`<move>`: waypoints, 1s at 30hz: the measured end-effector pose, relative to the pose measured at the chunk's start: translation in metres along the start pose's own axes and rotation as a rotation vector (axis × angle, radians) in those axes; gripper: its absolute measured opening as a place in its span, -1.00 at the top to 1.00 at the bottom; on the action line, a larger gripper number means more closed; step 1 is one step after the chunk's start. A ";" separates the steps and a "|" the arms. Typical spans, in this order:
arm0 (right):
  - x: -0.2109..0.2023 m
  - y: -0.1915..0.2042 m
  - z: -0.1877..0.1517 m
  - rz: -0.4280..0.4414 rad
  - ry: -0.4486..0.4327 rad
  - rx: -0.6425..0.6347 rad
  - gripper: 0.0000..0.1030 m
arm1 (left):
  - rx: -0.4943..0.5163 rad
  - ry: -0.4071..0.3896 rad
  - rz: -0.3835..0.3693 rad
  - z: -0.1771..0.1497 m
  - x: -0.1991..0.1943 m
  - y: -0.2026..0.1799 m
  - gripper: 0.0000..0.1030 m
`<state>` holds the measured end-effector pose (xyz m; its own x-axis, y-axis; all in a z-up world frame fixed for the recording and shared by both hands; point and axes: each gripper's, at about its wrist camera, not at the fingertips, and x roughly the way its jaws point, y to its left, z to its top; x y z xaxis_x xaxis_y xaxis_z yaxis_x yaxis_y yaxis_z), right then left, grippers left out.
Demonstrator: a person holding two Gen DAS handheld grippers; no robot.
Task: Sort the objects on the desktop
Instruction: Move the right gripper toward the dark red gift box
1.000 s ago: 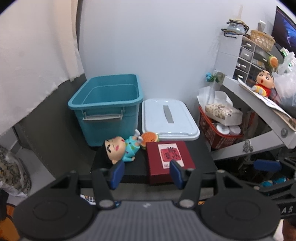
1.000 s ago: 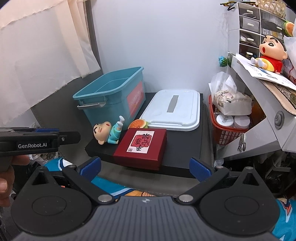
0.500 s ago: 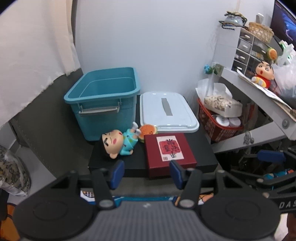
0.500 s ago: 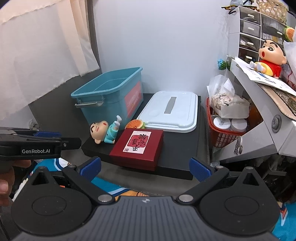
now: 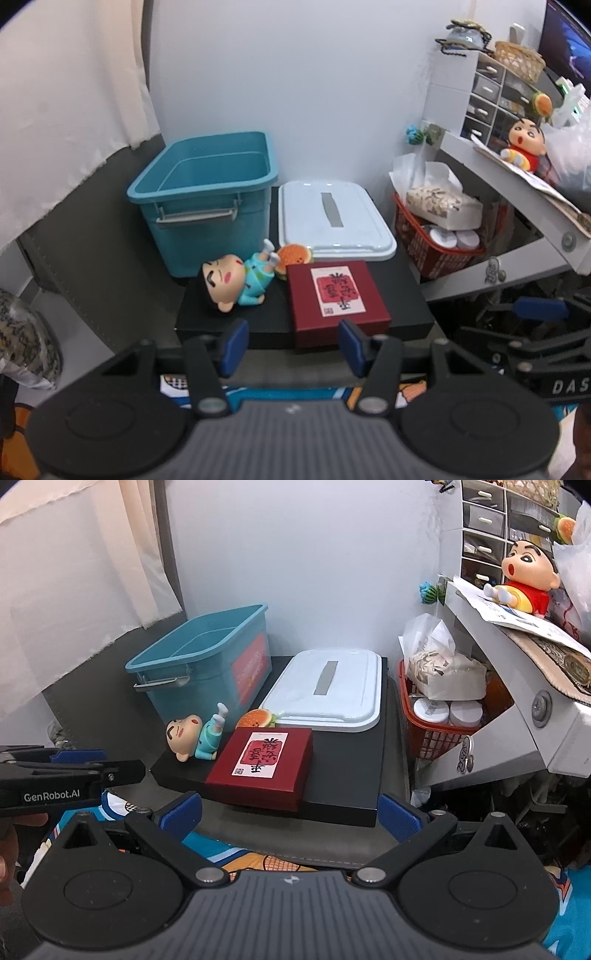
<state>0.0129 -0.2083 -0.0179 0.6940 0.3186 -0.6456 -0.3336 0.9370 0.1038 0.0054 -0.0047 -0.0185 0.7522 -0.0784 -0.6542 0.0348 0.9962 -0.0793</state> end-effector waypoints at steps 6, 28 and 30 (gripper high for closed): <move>0.003 0.001 -0.001 0.005 0.008 -0.011 -1.00 | 0.003 0.004 -0.002 0.000 0.004 0.001 -0.11; 0.017 -0.009 -0.003 0.033 -0.015 0.067 -1.00 | -0.003 0.016 -0.020 0.002 0.028 0.006 -0.11; 0.020 -0.012 -0.003 0.054 -0.030 0.074 -1.00 | -0.005 0.019 -0.022 0.003 0.033 0.007 -0.11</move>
